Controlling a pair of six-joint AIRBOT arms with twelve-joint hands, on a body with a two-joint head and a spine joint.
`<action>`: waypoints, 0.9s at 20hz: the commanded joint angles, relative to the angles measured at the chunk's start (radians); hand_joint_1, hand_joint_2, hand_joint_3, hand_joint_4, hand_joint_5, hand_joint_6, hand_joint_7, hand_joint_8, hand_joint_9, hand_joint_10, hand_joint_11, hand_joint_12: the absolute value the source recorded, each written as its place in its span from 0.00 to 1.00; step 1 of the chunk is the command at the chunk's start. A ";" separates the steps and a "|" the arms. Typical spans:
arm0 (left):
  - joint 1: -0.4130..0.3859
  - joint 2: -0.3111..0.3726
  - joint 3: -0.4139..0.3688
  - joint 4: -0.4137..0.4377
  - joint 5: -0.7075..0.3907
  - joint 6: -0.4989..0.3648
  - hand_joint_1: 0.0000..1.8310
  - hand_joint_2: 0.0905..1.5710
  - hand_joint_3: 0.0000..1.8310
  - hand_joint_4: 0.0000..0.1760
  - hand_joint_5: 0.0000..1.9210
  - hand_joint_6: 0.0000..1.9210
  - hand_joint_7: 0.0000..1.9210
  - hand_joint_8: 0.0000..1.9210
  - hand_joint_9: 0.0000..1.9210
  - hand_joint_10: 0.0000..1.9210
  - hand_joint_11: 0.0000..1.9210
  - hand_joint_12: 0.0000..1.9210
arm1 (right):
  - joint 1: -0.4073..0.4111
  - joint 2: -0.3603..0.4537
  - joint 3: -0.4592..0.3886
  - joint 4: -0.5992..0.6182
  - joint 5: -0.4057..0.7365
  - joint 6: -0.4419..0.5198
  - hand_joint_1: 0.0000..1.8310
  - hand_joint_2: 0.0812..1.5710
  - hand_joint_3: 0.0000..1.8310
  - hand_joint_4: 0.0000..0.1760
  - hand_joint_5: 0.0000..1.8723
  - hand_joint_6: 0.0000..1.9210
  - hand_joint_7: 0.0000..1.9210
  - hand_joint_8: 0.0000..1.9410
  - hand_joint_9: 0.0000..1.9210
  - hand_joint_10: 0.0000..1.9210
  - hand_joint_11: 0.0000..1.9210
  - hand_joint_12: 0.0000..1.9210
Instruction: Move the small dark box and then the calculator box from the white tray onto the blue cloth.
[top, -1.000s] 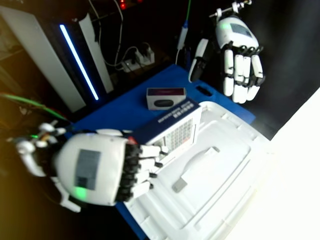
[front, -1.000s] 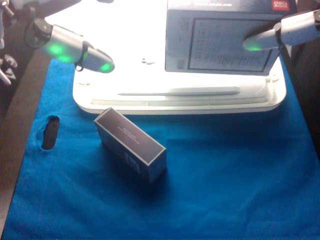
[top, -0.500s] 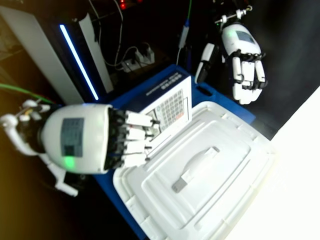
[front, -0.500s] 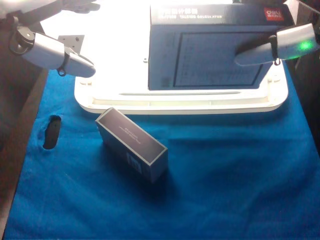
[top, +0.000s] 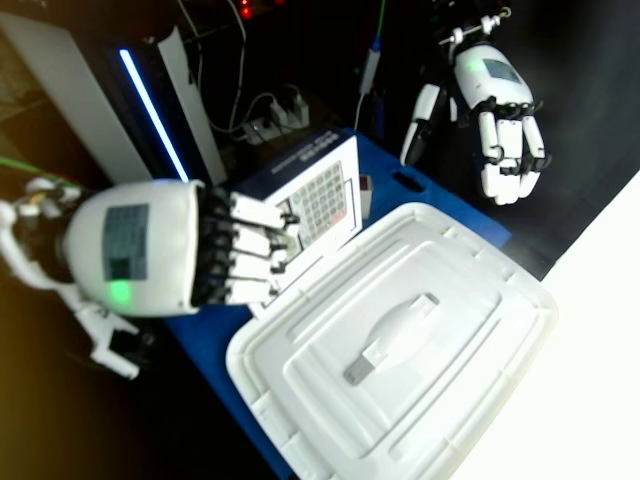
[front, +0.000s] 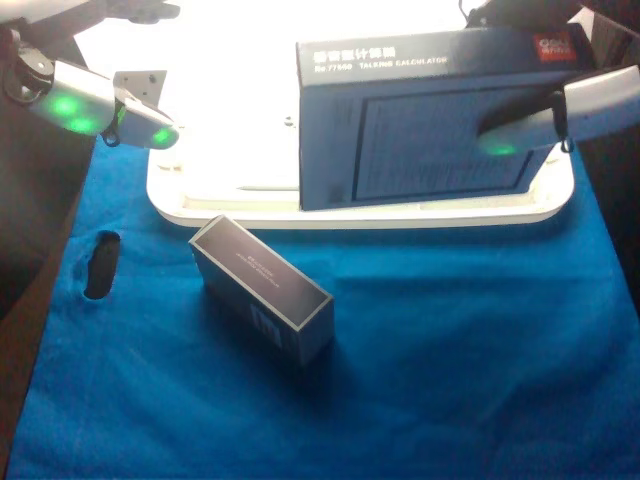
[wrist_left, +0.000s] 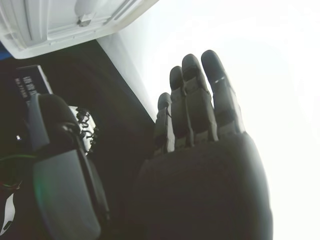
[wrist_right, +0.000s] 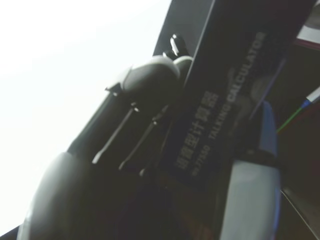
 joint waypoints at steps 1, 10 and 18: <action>-0.009 0.006 0.003 -0.035 -0.097 0.001 0.42 0.52 0.00 0.82 0.06 0.00 0.18 0.00 0.20 0.00 0.05 0.36 | 0.006 0.007 -0.005 0.038 0.114 -0.001 0.70 0.65 0.00 0.00 0.55 0.35 0.65 0.38 0.72 0.31 0.62 0.64; 0.001 0.007 0.000 -0.041 -0.094 0.001 0.43 0.52 0.00 0.83 0.06 0.00 0.18 0.00 0.19 0.00 0.00 0.43 | -0.062 -0.008 -0.024 0.048 0.114 -0.005 0.65 0.65 0.00 0.00 0.60 0.38 0.79 0.11 0.74 0.47 0.63 0.74; 0.005 0.006 -0.002 -0.052 -0.099 0.001 0.42 0.51 0.00 0.74 0.06 0.00 0.17 0.00 0.19 0.00 0.00 0.42 | -0.080 -0.027 -0.019 0.053 0.114 -0.005 0.65 0.65 0.00 0.00 0.60 0.38 0.74 0.14 0.73 0.44 0.63 0.72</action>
